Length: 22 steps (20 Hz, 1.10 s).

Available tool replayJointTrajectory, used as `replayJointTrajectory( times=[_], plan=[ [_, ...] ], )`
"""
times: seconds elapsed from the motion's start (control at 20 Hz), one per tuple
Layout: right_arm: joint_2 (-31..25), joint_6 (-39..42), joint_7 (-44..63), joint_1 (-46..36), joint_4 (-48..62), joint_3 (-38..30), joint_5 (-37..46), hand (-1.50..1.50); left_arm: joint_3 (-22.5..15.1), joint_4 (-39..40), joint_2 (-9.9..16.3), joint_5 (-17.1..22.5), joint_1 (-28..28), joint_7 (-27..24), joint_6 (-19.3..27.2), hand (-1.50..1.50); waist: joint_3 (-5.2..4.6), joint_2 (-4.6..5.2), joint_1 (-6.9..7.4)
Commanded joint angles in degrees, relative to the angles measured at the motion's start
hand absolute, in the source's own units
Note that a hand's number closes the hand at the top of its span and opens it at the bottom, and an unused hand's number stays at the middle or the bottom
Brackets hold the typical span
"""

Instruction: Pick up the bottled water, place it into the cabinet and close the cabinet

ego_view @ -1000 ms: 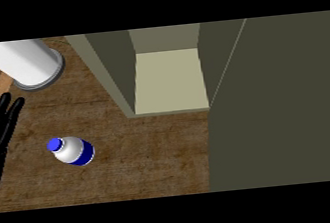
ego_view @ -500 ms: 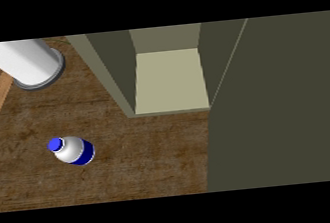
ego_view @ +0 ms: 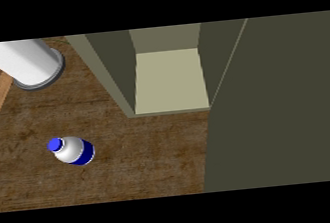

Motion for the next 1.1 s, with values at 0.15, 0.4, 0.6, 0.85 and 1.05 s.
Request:
replayJointTrajectory(
  times=[0.15, 0.4, 0.6, 0.85, 1.05],
  plan=[
    [-0.2, -0.9, 1.0, 3.8, -4.0, 4.2, 2.5, -1.50, -2.0, 1.3, -5.0, -11.2, -3.8, -0.1, -0.8, -1.50, 0.01, 0.03, -0.50],
    [0.4, -3.1, 2.8, 1.5, -3.9, 7.1, 6.2, -1.50, -2.6, 4.7, -6.0, -14.6, -5.9, 0.0, -2.5, -1.50, 0.00, 0.02, -0.48],
    [-0.7, -3.8, 8.0, -0.8, -7.1, 6.2, 5.4, -1.50, -2.8, 12.8, -9.2, -22.7, -9.6, -4.3, -5.2, -1.50, -0.04, 0.08, -0.65],
    [0.1, -4.8, 4.5, -0.7, -3.9, 8.3, 6.7, -1.50, -1.3, 21.3, -9.2, -29.0, -11.5, -9.3, -9.2, -1.50, -0.03, 0.07, -0.58],
    [0.1, -6.9, 12.7, -6.6, -7.8, 6.4, 5.5, -1.50, -3.0, 23.9, -11.6, -35.7, -12.3, -11.4, -7.3, -1.50, -0.06, 0.08, -0.47]
  ],
)
